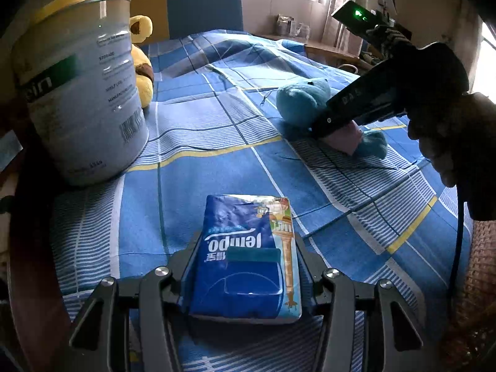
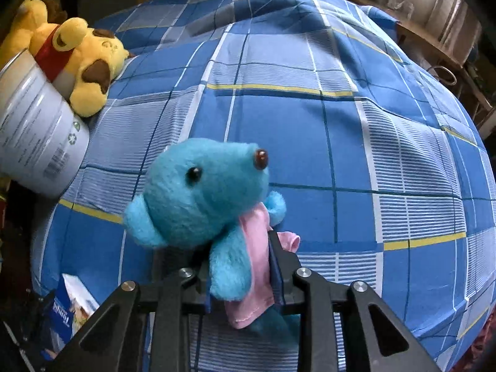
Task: Organize soft objects
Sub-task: 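Carry the tissue pack onto the gold tray and open the left tool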
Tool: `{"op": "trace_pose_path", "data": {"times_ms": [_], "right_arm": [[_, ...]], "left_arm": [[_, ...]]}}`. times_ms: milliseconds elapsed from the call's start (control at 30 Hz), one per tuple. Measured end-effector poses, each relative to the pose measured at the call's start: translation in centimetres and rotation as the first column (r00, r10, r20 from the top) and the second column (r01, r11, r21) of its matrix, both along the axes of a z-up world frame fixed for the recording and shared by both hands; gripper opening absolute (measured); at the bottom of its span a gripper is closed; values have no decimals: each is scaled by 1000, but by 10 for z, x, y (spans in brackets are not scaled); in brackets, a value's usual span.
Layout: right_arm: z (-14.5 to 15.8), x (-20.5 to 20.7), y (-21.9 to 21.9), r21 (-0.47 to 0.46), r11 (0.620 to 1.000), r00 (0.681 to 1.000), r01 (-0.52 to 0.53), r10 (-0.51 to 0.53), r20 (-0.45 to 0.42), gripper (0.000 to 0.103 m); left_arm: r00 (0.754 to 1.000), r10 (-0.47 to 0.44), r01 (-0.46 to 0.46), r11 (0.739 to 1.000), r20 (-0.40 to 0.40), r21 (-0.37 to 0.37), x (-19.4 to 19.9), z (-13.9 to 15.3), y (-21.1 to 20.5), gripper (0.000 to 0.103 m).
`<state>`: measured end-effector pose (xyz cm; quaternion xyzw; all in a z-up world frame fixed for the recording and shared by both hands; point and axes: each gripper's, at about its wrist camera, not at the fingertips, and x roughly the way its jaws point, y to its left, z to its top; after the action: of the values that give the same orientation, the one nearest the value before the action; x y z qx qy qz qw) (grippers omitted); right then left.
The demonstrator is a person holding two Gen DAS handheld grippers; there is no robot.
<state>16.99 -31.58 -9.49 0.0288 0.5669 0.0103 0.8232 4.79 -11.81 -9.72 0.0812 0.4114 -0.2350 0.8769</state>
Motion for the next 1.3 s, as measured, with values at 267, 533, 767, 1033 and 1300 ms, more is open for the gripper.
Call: {"op": "trace_pose_path", "data": {"times_ms": [267,533,767,1033,1300], "right_arm": [[-7,-2,-5,12,1000,999,13,-13,29,31],[-12,-1,1,-24,1000,999,8,-7,33,35],[-12,-3,1,-38,999,999,7,-6,38,35],[-12,-1,9,-87,996,998,-20,24,51,35],[-13,-5,17,-125,991,997,-43,51,65,35]], "left_arm": [[1000,-6,6,1000,7,23,-3,4,0,52],[998,53,-53,999,-39,-4,-10,21,17,52],[994,108,-107,993,24,-43,-22,59,45,52],[972,219,-214,974,79,-71,-29,89,87,52],[939,327,-320,944,107,-75,-30,98,131,52]]}}
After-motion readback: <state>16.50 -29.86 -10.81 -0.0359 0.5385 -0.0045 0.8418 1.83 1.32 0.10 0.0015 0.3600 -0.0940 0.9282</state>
